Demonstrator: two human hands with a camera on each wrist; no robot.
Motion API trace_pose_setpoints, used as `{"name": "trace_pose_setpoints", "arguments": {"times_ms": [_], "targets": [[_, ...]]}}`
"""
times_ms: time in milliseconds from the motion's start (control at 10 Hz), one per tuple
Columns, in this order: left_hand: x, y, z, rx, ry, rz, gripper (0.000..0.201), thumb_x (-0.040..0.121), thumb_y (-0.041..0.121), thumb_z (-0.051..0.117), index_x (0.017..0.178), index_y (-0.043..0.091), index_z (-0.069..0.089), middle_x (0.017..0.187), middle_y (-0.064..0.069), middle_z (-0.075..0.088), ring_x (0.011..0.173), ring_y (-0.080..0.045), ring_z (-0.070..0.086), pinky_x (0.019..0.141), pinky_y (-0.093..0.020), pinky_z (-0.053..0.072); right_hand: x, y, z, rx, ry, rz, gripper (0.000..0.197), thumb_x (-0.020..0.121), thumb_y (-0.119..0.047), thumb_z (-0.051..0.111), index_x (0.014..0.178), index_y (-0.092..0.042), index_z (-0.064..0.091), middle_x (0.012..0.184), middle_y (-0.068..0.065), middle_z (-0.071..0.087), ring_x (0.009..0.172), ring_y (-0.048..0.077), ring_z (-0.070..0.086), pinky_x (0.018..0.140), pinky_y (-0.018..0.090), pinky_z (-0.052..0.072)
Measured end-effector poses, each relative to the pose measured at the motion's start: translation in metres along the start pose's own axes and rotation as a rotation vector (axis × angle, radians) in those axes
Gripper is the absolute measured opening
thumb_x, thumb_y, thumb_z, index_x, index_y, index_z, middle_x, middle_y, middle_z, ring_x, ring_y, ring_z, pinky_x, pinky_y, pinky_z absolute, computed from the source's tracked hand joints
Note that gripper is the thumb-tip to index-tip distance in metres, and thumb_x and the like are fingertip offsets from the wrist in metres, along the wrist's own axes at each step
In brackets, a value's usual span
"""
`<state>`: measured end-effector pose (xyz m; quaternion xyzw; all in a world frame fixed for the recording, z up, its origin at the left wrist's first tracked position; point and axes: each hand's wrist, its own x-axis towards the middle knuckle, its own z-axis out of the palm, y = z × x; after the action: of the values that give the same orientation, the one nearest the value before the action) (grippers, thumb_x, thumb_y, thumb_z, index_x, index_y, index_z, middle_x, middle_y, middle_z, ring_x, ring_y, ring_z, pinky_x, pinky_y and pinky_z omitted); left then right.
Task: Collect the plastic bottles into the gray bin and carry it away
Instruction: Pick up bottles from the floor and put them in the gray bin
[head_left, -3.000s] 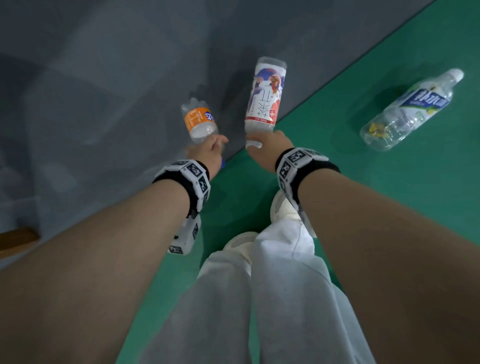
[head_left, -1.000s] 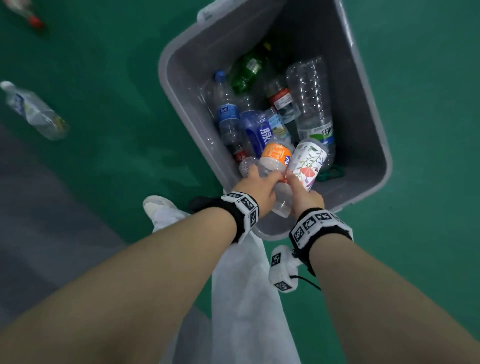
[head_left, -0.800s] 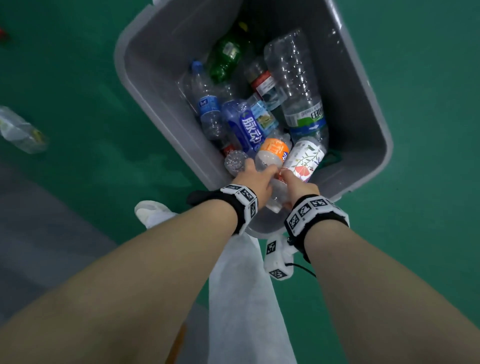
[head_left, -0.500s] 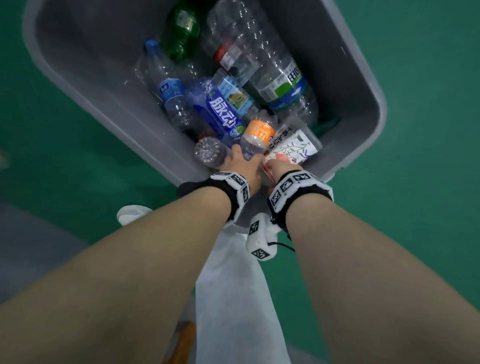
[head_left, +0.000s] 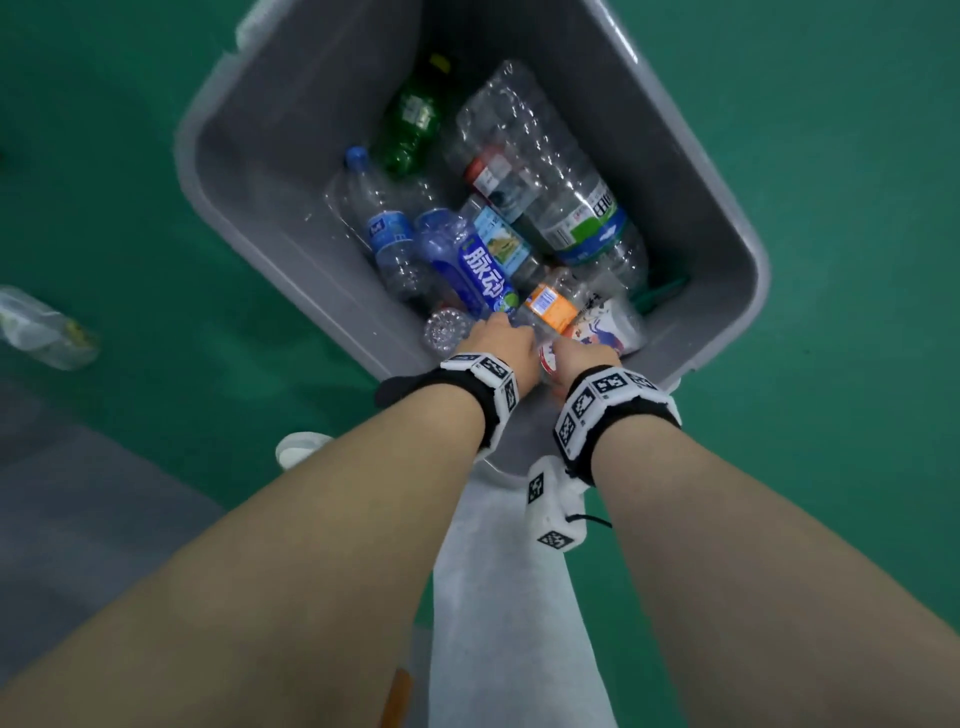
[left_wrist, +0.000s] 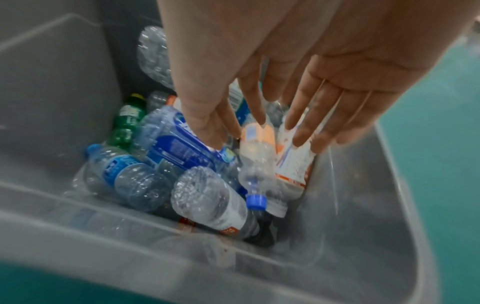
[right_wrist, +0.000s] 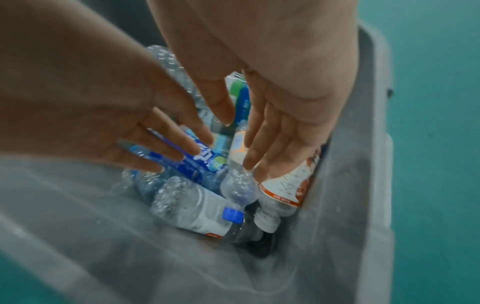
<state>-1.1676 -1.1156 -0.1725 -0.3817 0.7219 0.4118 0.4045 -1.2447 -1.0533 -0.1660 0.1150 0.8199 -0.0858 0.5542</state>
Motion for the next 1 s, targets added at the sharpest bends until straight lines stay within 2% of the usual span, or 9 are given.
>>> {"name": "trace_pose_setpoints", "arguments": {"times_ms": [100,200,300,400,500,700,800,900,1000], "targets": [[-0.015,-0.002,-0.030,-0.141,0.084,-0.020,0.034,0.096,0.021,0.041,0.122,0.007,0.057,0.125,-0.020,0.049,0.114,-0.037,0.050,0.097,-0.039,0.041,-0.019,-0.023,0.005,-0.134,0.050,-0.073,0.047,0.094,-0.037,0.050,0.130,-0.007,0.053,0.127,0.011,0.057,0.116,0.029,0.057,0.093,0.033,0.049],[-0.029,-0.015,-0.065,-0.303,0.175,-0.056,0.031,0.095,0.016,0.042,0.119,0.009,0.061,0.123,-0.019,0.054,0.112,-0.036,0.053,0.097,-0.038,0.043,-0.041,-0.052,0.019,-0.256,0.025,-0.148,0.042,0.094,-0.034,0.047,0.124,-0.005,0.058,0.124,0.016,0.061,0.111,0.030,0.059,0.089,0.033,0.049],[-0.041,-0.045,-0.102,-0.430,0.278,-0.097,0.031,0.094,0.015,0.042,0.117,0.008,0.061,0.123,-0.016,0.058,0.113,-0.033,0.054,0.096,-0.036,0.044,-0.067,-0.094,0.043,-0.340,0.019,-0.222,0.036,0.094,-0.028,0.046,0.114,-0.003,0.063,0.117,0.019,0.064,0.105,0.032,0.061,0.083,0.034,0.047],[-0.054,-0.084,-0.129,-0.520,0.362,-0.145,0.030,0.093,0.014,0.043,0.114,0.008,0.063,0.121,-0.014,0.060,0.112,-0.031,0.055,0.092,-0.034,0.042,-0.092,-0.124,0.074,-0.393,-0.004,-0.318,0.020,0.089,-0.023,0.050,0.087,-0.009,0.064,0.106,0.018,0.068,0.090,0.030,0.060,0.076,0.034,0.045],[-0.062,-0.133,-0.145,-0.633,0.415,-0.222,0.028,0.094,0.014,0.042,0.110,0.005,0.064,0.115,-0.014,0.063,0.107,-0.032,0.057,0.088,-0.034,0.043,-0.112,-0.152,0.116,-0.492,-0.037,-0.399,0.016,0.086,-0.022,0.050,0.079,-0.013,0.062,0.098,0.014,0.068,0.094,0.029,0.063,0.082,0.033,0.049],[-0.076,-0.233,-0.164,-0.843,0.437,-0.343,0.031,0.096,0.016,0.039,0.109,0.005,0.065,0.114,-0.013,0.065,0.106,-0.031,0.059,0.088,-0.034,0.047,-0.140,-0.198,0.210,-0.589,-0.093,-0.500,0.026,0.088,-0.018,0.049,0.103,-0.009,0.068,0.103,0.013,0.070,0.100,0.031,0.065,0.089,0.036,0.052],[-0.087,-0.296,-0.167,-0.897,0.420,-0.393,0.031,0.096,0.017,0.039,0.111,0.006,0.064,0.114,-0.012,0.065,0.105,-0.030,0.059,0.085,-0.033,0.046,-0.159,-0.216,0.271,-0.633,-0.126,-0.534,0.021,0.088,-0.020,0.048,0.094,-0.015,0.067,0.099,0.012,0.071,0.095,0.030,0.067,0.089,0.043,0.054],[-0.099,-0.355,-0.167,-0.943,0.403,-0.433,0.031,0.096,0.018,0.040,0.113,0.007,0.063,0.116,-0.013,0.065,0.106,-0.030,0.058,0.085,-0.033,0.045,-0.173,-0.231,0.325,-0.677,-0.141,-0.537,0.016,0.088,-0.022,0.047,0.078,-0.020,0.059,0.094,0.010,0.072,0.092,0.030,0.068,0.087,0.044,0.054],[-0.111,-0.420,-0.159,-0.998,0.391,-0.481,0.032,0.096,0.019,0.040,0.115,0.007,0.063,0.118,-0.013,0.064,0.110,-0.031,0.057,0.091,-0.034,0.045,-0.184,-0.245,0.387,-0.756,-0.123,-0.525,0.016,0.089,-0.022,0.046,0.080,-0.019,0.058,0.095,0.009,0.073,0.092,0.030,0.068,0.088,0.042,0.054]]}}
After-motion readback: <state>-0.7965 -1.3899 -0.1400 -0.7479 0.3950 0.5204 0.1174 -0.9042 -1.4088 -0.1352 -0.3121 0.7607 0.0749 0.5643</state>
